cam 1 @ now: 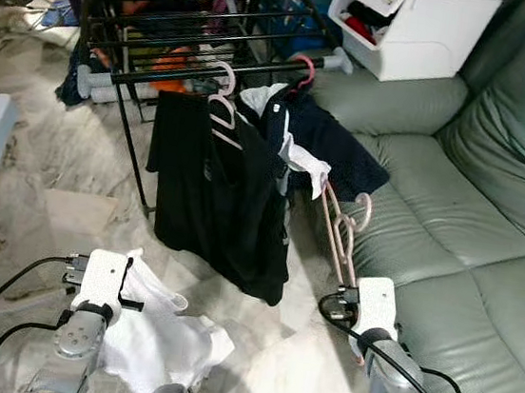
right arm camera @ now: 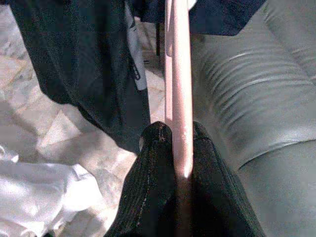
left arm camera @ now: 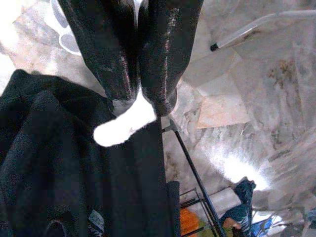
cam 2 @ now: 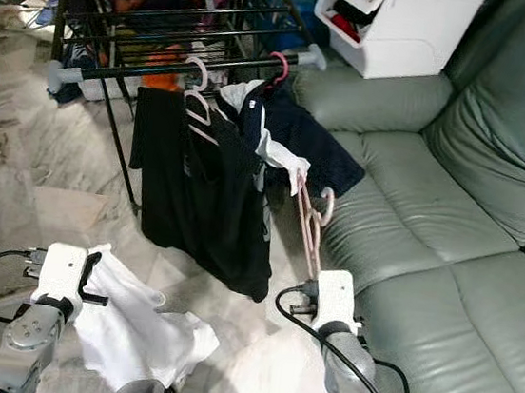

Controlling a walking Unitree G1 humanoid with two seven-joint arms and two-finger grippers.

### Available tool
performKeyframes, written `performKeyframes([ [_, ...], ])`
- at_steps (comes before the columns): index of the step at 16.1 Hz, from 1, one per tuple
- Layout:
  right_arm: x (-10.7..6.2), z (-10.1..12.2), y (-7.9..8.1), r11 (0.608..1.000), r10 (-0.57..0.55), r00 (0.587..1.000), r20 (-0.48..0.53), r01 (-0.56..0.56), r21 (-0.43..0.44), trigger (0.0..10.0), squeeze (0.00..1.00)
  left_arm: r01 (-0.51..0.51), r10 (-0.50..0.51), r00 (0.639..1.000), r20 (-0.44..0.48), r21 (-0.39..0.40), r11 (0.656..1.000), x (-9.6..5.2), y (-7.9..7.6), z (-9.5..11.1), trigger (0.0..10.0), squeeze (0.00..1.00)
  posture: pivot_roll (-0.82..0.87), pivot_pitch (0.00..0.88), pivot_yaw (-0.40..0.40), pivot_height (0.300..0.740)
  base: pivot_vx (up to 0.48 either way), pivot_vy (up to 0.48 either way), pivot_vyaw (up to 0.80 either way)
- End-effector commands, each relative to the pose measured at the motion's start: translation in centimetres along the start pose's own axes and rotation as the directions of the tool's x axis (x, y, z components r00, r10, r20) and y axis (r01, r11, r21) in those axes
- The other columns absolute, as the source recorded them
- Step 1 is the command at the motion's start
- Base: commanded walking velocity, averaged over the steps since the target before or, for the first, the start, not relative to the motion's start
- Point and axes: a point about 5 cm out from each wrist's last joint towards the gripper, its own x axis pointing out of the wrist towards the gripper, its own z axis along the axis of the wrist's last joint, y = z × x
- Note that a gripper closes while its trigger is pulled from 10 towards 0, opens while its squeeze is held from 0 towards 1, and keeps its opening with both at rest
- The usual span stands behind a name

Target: Hang hanger

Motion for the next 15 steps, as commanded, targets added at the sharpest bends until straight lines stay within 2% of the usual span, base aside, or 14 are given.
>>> performKeyframes([
  [1,0.3,0.8,0.2,1.000,0.010,1.000,0.028,-0.011,0.026,10.0,0.00,-0.027,0.028,0.999,0.033,-0.008,1.000,0.3,0.6,0.8,10.0,0.00,0.00,0.000,0.018,0.740,0.000,0.000,0.80],
  [2,0.3,0.8,0.2,0.998,0.003,1.000,0.027,-0.005,0.055,10.0,0.00,-0.026,0.026,0.999,0.034,-0.009,1.000,0.3,0.5,0.9,10.0,0.00,-0.01,0.000,0.019,0.740,0.000,0.000,0.79],
  [4,0.3,0.9,0.2,0.999,0.003,1.000,0.027,-0.004,0.042,10.0,0.00,-0.017,0.017,0.999,0.035,-0.005,1.000,0.4,0.4,0.9,10.0,0.00,-0.01,0.000,0.022,0.740,0.000,0.000,0.79],
  [13,0.0,1.4,-1.0,0.993,-0.092,0.993,0.071,0.086,0.081,10.0,0.00,0.012,-0.012,0.999,0.040,0.000,1.000,0.5,0.2,1.0,10.0,0.00,-0.02,0.000,0.028,0.740,0.000,0.000,0.00],
  [15,-0.7,1.5,-1.9,0.991,-0.129,0.987,0.101,0.123,0.061,10.0,0.00,0.033,-0.034,0.998,0.046,0.013,0.999,0.2,0.9,0.9,10.0,0.00,-0.02,0.000,0.025,0.740,0.000,0.000,0.00],
])
